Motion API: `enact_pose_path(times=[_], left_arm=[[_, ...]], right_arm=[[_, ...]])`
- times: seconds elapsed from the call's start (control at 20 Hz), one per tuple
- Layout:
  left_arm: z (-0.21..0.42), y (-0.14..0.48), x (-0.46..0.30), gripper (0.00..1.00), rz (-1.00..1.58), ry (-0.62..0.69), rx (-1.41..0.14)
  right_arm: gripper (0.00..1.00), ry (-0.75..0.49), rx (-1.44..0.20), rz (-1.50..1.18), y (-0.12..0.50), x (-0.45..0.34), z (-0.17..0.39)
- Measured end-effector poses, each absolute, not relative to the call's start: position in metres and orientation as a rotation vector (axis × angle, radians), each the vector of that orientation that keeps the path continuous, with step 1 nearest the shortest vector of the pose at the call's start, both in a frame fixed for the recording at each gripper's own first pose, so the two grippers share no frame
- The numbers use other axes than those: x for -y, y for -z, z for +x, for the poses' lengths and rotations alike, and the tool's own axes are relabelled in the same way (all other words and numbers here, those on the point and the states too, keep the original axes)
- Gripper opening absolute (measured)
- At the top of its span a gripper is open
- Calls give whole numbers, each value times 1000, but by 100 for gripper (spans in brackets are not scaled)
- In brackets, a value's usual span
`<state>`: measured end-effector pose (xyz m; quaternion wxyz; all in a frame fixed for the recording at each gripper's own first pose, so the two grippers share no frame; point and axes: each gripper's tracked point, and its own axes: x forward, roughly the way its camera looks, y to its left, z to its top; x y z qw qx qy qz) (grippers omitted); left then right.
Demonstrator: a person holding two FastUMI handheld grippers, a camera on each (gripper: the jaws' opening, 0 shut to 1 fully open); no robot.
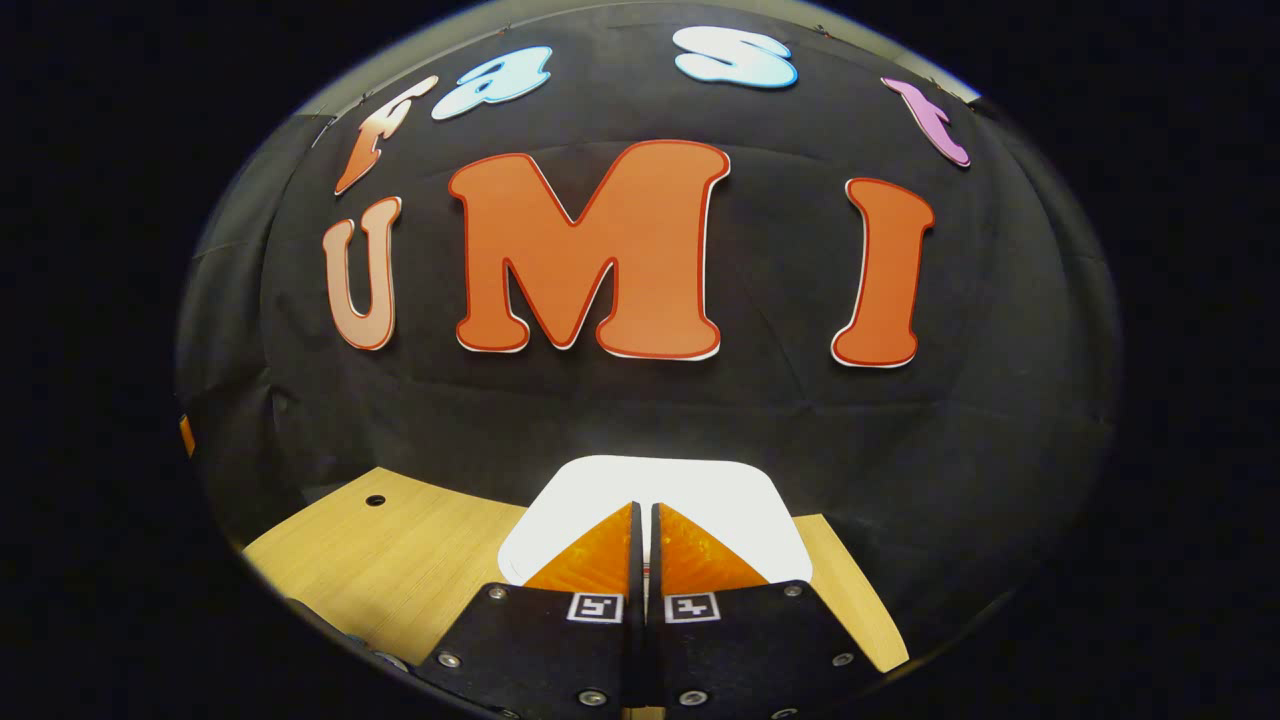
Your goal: Press the lid of the desktop garbage bin to open it, pick up the crumpled paper on the desktop and throw it into the bin, then pick up the pop can on the desktop and drop it into the bin, and finally close the garbage bin lid.
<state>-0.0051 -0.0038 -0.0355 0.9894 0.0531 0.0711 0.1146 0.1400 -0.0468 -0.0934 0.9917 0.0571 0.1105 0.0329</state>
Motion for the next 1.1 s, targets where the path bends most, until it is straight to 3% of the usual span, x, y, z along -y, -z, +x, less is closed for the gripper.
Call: enact_pose_path(times=[0.35,1.1], left_arm=[[-16,39,7,100,130,-272,-174],[-23,36,17,100,107,-247,-159]], right_arm=[[1,-106,-332,102,133,40,149],[1,-121,-257,62,113,38,137]])
